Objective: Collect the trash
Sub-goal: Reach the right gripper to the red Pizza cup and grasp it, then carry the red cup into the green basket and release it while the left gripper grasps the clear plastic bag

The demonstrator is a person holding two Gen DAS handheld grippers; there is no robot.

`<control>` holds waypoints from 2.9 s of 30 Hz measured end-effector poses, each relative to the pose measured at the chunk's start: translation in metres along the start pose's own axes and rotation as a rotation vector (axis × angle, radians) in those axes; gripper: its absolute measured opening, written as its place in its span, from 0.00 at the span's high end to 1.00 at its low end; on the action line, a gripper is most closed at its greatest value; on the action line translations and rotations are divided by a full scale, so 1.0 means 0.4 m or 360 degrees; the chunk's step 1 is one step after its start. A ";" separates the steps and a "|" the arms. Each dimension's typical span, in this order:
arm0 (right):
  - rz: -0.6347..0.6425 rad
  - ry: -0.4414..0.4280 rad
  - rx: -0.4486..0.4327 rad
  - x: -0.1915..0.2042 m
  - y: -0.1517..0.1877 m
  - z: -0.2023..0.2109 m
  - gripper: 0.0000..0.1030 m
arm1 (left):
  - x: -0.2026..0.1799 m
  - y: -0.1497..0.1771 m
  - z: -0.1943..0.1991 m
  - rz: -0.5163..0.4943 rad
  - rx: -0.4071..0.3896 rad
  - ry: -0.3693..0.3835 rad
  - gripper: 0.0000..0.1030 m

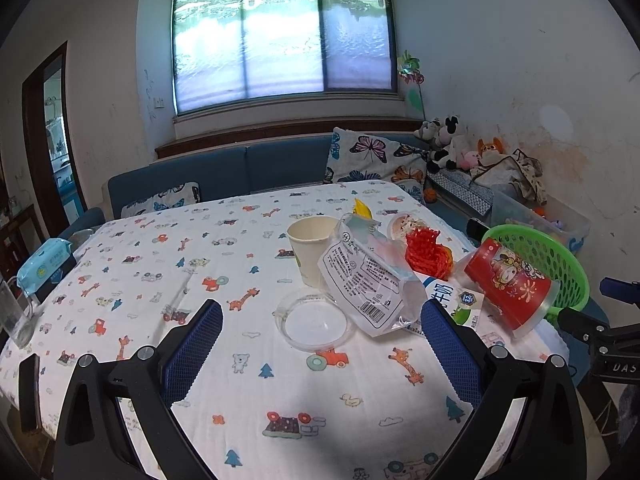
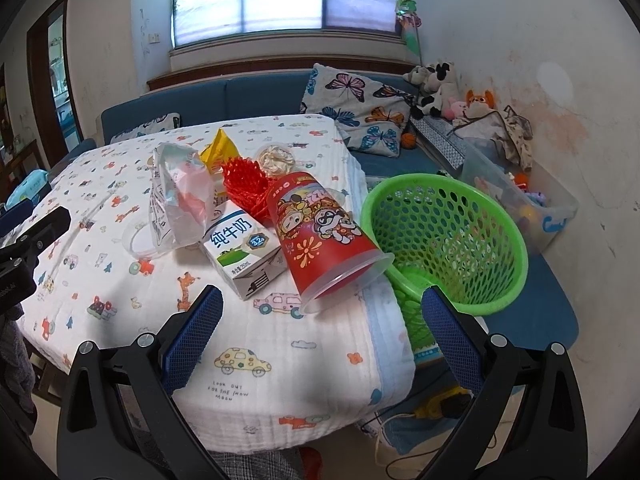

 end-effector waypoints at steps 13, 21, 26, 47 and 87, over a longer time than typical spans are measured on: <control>0.0149 -0.0049 0.0086 -0.012 -0.043 -0.067 0.06 | 0.016 0.005 -0.043 0.0021 0.0069 0.0030 0.06; 0.0225 -0.0116 0.0169 -0.013 -0.060 -0.125 0.10 | 0.027 0.001 -0.071 0.0045 0.0118 0.0040 0.07; 0.0245 -0.0154 0.0237 -0.018 -0.068 -0.171 0.13 | 0.015 -0.013 -0.090 0.0023 0.0129 0.0042 0.07; 0.0487 -0.0232 0.0419 -0.012 -0.074 -0.281 0.23 | -0.066 -0.052 -0.208 0.0083 0.0319 0.0210 0.28; 0.0359 -0.0325 0.0302 -0.028 -0.105 -0.228 0.33 | -0.163 -0.007 -0.228 0.0095 0.0536 0.0477 0.87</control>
Point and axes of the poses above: each gripper's, at about its wrist camera, not at the fingertips, and z roughly against the way its jaws point, x to its left, y to its underside, the point moved 10 cm from there along -z, roughly the way its jaws point, and after that the axes turned 7 degrees about -y, right-handed, at the moved point
